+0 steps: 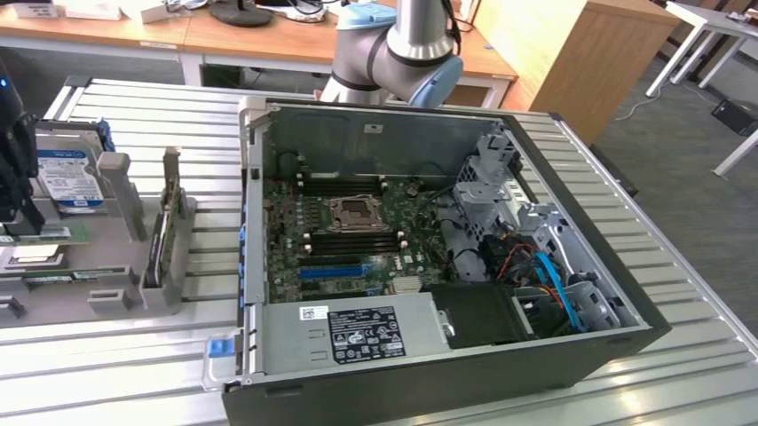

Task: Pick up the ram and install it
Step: 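Pick up the ram and move it above insertion slot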

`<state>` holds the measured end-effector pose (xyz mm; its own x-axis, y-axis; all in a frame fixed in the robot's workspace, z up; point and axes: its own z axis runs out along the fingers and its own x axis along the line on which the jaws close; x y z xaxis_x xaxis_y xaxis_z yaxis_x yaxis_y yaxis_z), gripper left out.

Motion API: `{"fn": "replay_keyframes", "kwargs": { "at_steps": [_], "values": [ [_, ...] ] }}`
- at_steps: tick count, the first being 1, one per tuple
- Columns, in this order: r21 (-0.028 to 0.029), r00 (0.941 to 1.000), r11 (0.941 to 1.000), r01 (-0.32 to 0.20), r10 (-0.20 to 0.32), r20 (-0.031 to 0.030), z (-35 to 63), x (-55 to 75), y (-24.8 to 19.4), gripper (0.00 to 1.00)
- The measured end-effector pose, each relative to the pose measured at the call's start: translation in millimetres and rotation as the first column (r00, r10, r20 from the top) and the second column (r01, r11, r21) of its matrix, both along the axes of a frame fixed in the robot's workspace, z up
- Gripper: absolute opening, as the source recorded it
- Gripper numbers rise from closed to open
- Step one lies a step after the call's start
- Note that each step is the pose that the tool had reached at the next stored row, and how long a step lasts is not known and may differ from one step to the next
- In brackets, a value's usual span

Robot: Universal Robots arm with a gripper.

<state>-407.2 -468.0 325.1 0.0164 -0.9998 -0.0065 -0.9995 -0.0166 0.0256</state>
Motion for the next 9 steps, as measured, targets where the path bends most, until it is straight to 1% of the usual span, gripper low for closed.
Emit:
{"fn": "replay_keyframes", "kwargs": {
  "at_steps": [9],
  "values": [
    [0.0000,1.0000,1.0000,0.000,0.000,-0.0001,29.8,0.0,0.0,0.12]
  ]
}}
